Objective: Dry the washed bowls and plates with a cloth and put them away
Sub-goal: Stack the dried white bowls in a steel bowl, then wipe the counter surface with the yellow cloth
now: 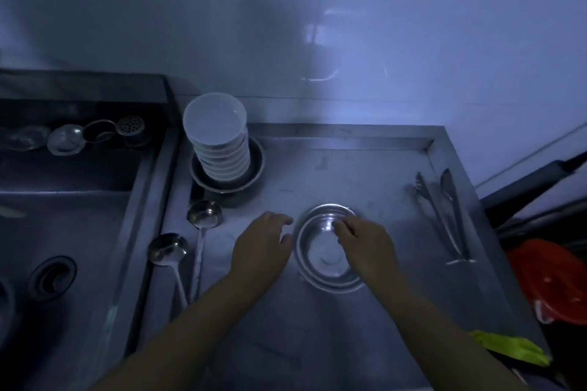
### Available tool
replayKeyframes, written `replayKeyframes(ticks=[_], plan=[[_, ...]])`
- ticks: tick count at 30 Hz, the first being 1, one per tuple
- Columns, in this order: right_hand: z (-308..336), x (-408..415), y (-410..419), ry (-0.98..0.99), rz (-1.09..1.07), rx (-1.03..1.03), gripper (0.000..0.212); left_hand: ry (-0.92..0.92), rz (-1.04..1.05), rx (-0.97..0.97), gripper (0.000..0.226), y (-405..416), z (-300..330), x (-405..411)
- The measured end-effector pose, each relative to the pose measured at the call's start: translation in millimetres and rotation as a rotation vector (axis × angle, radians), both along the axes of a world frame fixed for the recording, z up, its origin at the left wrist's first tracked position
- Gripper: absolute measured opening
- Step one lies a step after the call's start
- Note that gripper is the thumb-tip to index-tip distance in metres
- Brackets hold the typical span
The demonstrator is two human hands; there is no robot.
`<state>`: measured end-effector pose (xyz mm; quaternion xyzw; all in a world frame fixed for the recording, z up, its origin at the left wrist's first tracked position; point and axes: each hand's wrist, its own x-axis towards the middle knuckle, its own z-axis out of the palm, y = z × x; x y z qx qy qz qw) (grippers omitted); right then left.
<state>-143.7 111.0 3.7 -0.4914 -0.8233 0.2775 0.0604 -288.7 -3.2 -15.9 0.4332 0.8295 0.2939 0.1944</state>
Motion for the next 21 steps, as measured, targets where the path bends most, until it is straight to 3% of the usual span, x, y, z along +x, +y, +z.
replayKeyframes(ticks=[5, 13, 16, 21], plan=[[-18, 138, 14, -0.120, 0.015, -0.002, 0.028, 0.012, -0.158, -0.132, 0.030, 20, -24, 107], [-50, 349, 60, -0.240, -0.147, 0.012, 0.024, -0.040, -0.363, -0.318, 0.037, 69, -64, 270], [-63, 386, 73, -0.407, 0.066, 0.069, 0.037, -0.053, -0.402, -0.359, 0.039, 82, -76, 316], [-84, 402, 77, -0.425, 0.141, -0.002, 0.030, -0.061, -0.364, -0.381, 0.036, 95, -83, 367]])
